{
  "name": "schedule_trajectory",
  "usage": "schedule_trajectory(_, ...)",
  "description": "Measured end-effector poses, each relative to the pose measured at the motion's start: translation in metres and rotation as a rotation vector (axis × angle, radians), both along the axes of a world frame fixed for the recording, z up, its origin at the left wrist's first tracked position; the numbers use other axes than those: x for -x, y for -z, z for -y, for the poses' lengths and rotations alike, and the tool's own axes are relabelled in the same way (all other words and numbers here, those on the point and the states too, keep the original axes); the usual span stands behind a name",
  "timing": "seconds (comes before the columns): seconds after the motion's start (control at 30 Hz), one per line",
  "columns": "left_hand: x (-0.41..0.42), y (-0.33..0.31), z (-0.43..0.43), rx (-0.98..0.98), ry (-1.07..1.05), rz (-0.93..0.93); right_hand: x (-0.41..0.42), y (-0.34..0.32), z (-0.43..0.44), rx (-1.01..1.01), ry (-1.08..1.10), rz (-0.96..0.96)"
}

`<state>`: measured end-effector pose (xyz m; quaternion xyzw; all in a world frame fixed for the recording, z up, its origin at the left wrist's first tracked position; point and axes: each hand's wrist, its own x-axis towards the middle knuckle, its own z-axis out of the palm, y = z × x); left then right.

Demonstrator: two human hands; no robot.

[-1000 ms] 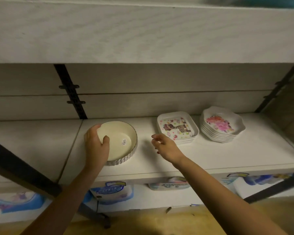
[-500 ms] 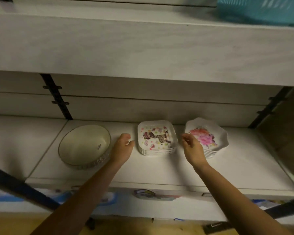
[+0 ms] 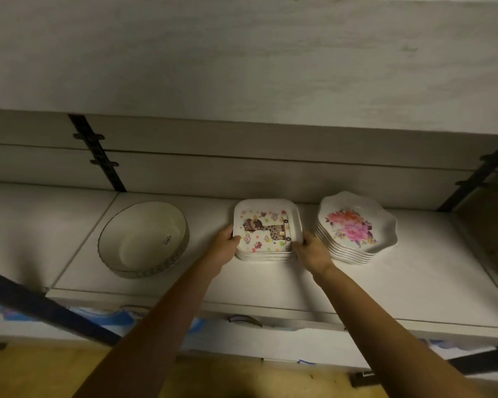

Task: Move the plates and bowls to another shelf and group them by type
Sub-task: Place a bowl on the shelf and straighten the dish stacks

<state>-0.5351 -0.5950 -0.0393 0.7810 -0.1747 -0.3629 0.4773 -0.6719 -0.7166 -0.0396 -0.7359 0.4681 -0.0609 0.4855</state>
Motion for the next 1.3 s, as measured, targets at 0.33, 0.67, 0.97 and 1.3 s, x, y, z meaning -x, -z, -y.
schedule_trajectory(0.33, 0.008, 0.012, -0.053, 0.005, 0.053, 0.031, 0.026, 0.011, -0.058, 0.019, -0.017, 0.027)
schedule_trajectory(0.67, 0.016, 0.011, -0.061, 0.055, 0.012, 0.044, 0.031, 0.001, -0.071, -0.040, -0.002, 0.026)
schedule_trajectory(0.97, 0.036, -0.020, -0.047, 0.215, 0.034, 0.444, 0.076, -0.038, -0.041, 0.130, 0.180, 0.205)
schedule_trajectory(1.3, 0.089, -0.037, 0.056, 0.221, 0.069, 0.185, 0.139, -0.049, 0.055, 0.096, 0.318, 0.293)
